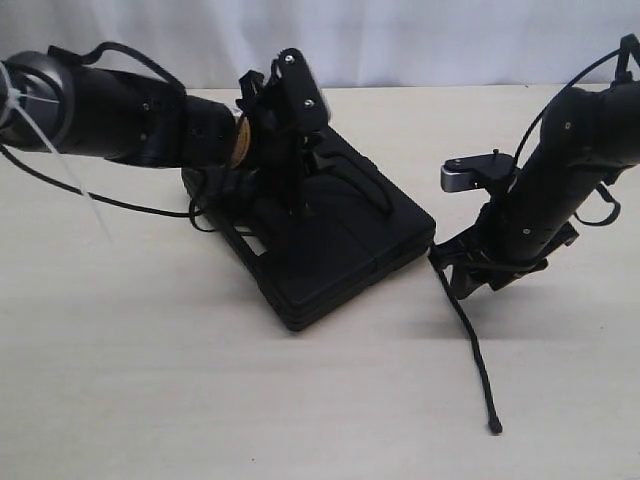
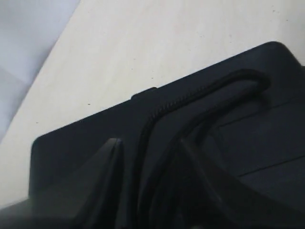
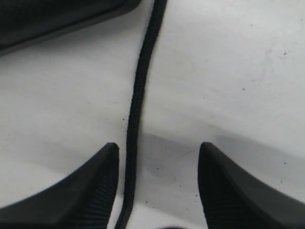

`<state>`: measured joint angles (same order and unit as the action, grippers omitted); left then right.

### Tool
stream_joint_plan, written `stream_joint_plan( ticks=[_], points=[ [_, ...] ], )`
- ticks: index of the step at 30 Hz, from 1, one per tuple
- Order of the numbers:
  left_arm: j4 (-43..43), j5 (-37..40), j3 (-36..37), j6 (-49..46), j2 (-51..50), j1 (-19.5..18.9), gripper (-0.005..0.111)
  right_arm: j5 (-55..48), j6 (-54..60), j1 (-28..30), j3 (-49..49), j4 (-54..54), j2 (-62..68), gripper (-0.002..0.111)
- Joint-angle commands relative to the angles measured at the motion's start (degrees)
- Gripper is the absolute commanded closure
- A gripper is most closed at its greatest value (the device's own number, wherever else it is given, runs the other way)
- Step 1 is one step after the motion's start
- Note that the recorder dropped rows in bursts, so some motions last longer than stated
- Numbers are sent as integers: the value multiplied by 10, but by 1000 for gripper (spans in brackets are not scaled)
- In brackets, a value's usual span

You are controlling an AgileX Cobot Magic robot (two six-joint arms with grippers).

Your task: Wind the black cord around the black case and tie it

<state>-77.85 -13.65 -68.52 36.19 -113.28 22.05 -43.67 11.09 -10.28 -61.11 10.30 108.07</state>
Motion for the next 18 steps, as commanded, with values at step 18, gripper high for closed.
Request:
stream_joint_plan(
  ticks=[18],
  points=[
    [-102, 21, -49, 11, -28, 19, 70, 22, 3, 1, 2, -13, 0, 59]
  ],
)
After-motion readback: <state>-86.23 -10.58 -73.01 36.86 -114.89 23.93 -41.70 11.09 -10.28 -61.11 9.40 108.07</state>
